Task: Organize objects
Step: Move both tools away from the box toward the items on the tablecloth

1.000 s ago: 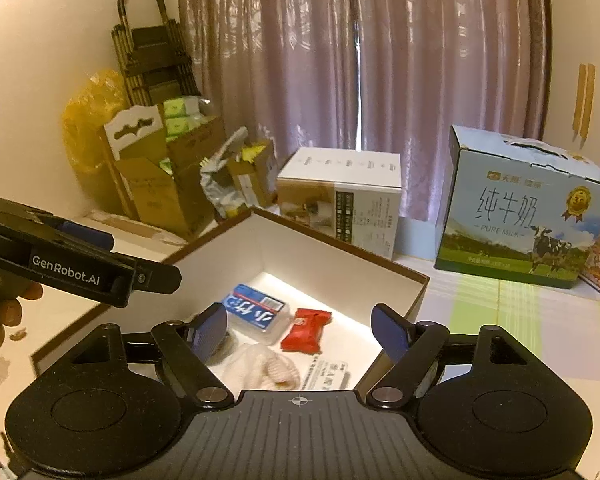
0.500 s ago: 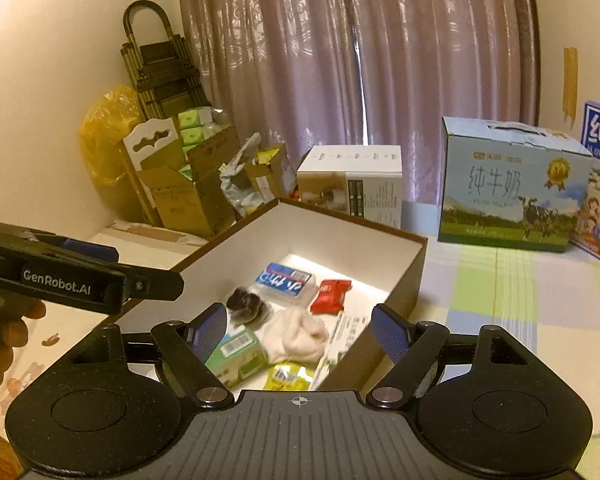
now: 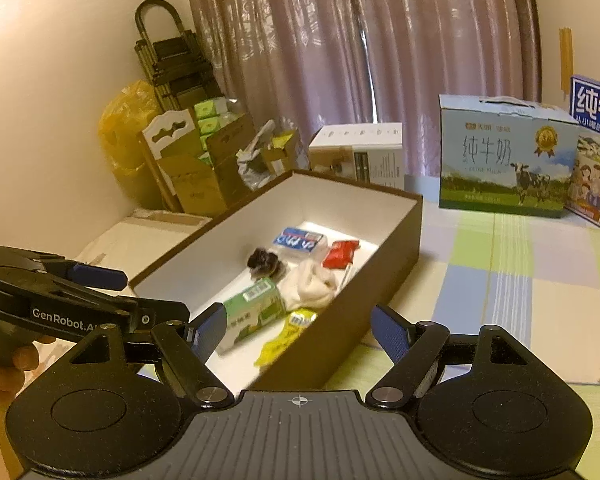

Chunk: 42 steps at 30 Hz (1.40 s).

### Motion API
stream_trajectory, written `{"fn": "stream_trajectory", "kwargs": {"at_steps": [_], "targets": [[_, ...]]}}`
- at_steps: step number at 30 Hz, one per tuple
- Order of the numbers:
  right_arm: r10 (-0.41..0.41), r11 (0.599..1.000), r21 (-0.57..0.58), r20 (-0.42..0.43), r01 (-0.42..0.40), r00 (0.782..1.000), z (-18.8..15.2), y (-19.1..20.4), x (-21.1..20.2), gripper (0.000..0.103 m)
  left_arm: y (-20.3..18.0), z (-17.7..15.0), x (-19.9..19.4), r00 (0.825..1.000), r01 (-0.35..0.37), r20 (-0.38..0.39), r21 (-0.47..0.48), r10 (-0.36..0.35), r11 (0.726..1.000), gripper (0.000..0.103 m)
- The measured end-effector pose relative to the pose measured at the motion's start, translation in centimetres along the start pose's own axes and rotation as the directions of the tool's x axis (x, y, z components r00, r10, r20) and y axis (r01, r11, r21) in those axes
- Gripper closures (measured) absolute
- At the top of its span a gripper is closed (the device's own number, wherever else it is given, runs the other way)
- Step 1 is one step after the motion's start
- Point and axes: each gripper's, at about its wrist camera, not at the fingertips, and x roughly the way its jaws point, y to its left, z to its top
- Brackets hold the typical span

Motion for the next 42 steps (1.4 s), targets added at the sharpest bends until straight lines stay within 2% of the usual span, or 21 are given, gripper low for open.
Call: {"fn": "stream_trajectory", "kwargs": {"at_steps": [18, 30, 42], "targets": [[0.023, 1.000, 0.013, -0.101, -0.022, 0.995, -5.3, -4.2, -5.4, 0.027, -6.2, -5.5, -1.2, 0.995, -0.023, -0.098, -0.037, 0.020, 0.999, 0.006], [-0.016, 0.999, 0.044, -0.157, 0.023, 0.988, -8.4, -9.4, -8.8, 0.026, -12.0, -7.7, -0.5, 0.989, -0.028, -0.144, -0.042, 0.022, 0.999, 0.006], [-0.085, 0.991, 0.086, -0.183, 0.102, 0.979, -10.5, -14.2, -11.5, 0.026, -17.8, -8.3, 0.8, 0.989, -0.008, -0.148, -0.014, 0.006, 1.000, 0.006]]}}
